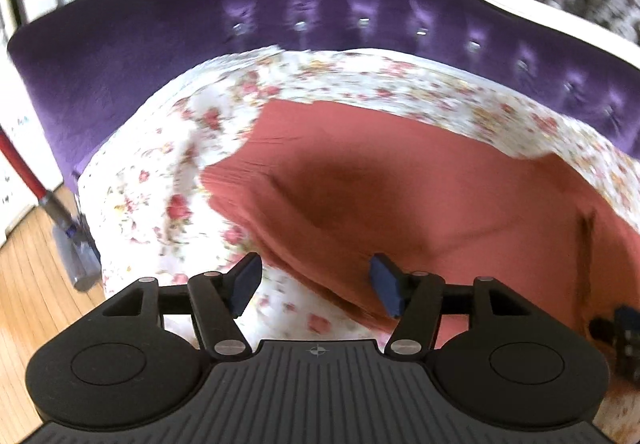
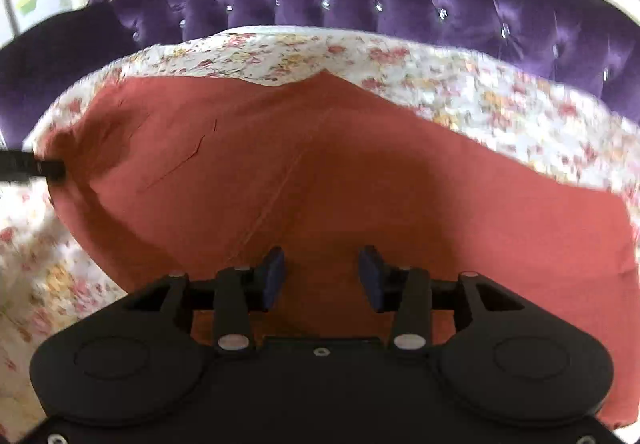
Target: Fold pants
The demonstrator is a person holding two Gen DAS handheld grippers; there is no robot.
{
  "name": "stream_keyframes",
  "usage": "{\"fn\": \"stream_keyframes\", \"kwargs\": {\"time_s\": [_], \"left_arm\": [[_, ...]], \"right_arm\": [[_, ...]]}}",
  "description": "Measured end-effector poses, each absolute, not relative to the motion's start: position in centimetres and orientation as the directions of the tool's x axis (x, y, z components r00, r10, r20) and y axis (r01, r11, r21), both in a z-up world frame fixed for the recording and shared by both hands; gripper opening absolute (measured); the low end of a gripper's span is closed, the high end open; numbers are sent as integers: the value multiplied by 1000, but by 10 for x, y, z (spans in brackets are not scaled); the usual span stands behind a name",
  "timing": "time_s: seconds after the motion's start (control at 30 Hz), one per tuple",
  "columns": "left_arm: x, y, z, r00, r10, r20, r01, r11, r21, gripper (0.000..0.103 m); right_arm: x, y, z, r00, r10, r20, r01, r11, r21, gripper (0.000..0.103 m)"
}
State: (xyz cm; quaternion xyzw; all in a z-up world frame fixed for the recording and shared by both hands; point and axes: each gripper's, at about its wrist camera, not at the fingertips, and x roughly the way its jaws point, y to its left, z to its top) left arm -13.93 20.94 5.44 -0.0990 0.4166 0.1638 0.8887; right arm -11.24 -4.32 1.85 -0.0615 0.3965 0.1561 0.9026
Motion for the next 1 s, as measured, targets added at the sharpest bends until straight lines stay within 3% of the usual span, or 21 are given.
{"fn": "stream_keyframes", "kwargs": {"time_s": [0.03, 0.37, 0.63, 0.8, 0.9, 0.93, 0.97, 1.0], "left_arm": [[-138, 217, 53, 599, 193, -777, -377, 924, -60, 65], [-117, 256, 22, 545, 159, -823, -462, 876, -136, 73], [-101, 259, 26, 551, 199, -810, -487, 865, -120, 75], [-89, 245, 31, 542, 254, -801, -469, 882, -38, 74], [-86, 243, 30, 537, 274, -798, -474, 880, -17, 62], [-86, 243, 30, 540, 276, -795, -475, 880, -18, 50], [-87, 243, 32, 548, 292, -784, -481, 876, -11, 23], [-88, 241, 36, 547, 332, -768, -493, 870, 24, 18]], "right_arm": [[-113, -41, 18, 641, 226, -733, -337, 941, -5, 53], [-111, -42, 19, 625, 244, -742, -340, 940, 23, 54], [-111, -43, 18, 620, 254, -742, -346, 938, 32, 55], [-111, -43, 18, 620, 254, -742, -345, 938, 32, 55], [-111, -43, 18, 621, 253, -742, -345, 938, 32, 55], [-111, -43, 18, 621, 253, -742, -345, 938, 32, 55], [-111, -43, 18, 621, 253, -742, -345, 938, 31, 55], [-111, -43, 18, 622, 253, -742, -346, 938, 30, 55]]}}
